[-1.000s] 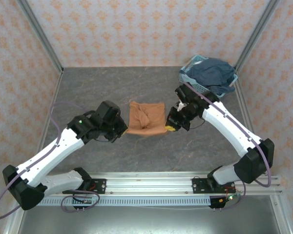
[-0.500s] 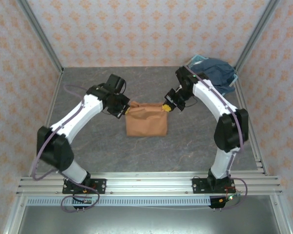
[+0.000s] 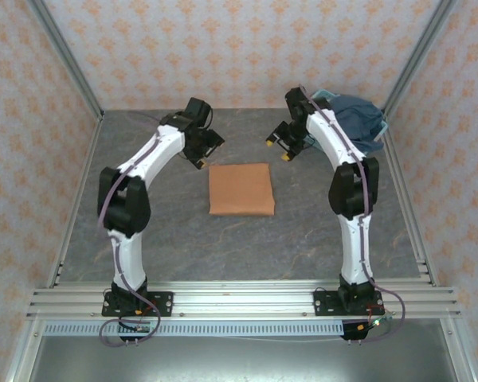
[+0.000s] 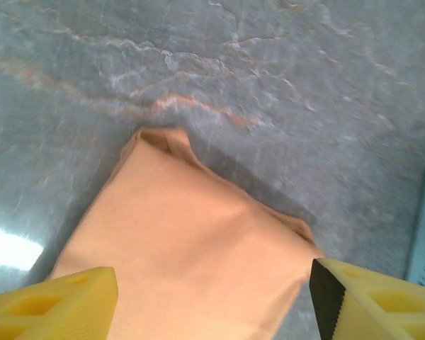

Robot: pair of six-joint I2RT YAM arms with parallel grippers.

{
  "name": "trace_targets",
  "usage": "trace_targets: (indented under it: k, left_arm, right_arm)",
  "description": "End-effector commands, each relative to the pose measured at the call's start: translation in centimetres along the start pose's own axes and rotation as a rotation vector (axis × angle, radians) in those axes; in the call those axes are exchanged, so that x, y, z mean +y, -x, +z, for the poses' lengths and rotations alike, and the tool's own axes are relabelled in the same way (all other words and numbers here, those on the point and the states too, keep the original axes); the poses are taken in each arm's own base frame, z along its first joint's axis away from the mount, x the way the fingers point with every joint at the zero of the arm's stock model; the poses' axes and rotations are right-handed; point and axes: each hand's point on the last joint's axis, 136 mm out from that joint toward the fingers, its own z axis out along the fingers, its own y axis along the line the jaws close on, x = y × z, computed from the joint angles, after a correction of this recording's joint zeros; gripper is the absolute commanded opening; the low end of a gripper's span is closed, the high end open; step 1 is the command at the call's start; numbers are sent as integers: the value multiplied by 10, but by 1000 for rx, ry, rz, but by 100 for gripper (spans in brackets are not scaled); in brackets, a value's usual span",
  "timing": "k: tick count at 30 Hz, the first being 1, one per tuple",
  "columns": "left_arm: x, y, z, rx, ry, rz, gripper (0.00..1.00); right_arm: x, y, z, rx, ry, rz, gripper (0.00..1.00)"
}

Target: Fold and stack the t-shirts

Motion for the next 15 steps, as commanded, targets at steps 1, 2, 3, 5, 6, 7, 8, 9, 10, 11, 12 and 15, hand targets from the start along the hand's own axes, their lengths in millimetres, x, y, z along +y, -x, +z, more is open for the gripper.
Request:
trace_targets:
  k: [1,2,3,5,6,7,8,9,10,11,12,15]
  left_arm:
    - [8,-50,-42,10,-69,-24,69]
    - [18,-71,-39,28,-81,-73,67]
    - [25,-89,-35,43,-98,-121,66]
    - [33,-124,-27,48,-165,-246,66]
    - [33,-135,-24,39,-204,-293,67]
    - [31,-145,-21,26,-248,-335,68]
    - [30,-152,-17,14,-269,-367,70]
    - [29,-156,-14,6,-276,-383,72]
    - [29,-160,-8,0,-281,-399,73]
    - [31,-165,0,7,-284,-433,74]
    - [34,-170,9,18,-283,-465,74]
    - [44,-186,31,19,-306,-593,74]
  right_arm:
    - [-8,-16,-38,-103,22,-75,53]
    - [-8,-27,-40,-94,65,-88,52]
    - [-13,-36,-38,-85,96,-93,52]
    - [-22,-58,-39,-79,171,-109,53]
    - [-24,-68,-42,-81,214,-124,54]
    - [-29,-76,-44,-92,250,-132,57]
    - [-34,-85,-47,-98,283,-135,60]
    - [-39,-92,-49,-99,307,-136,61]
    - [-44,-98,-51,-100,326,-135,63]
    - [-50,-104,-51,-97,332,-133,64]
    - [-55,-107,-52,-92,330,-129,64]
    - [-67,-119,-51,-63,314,-132,64]
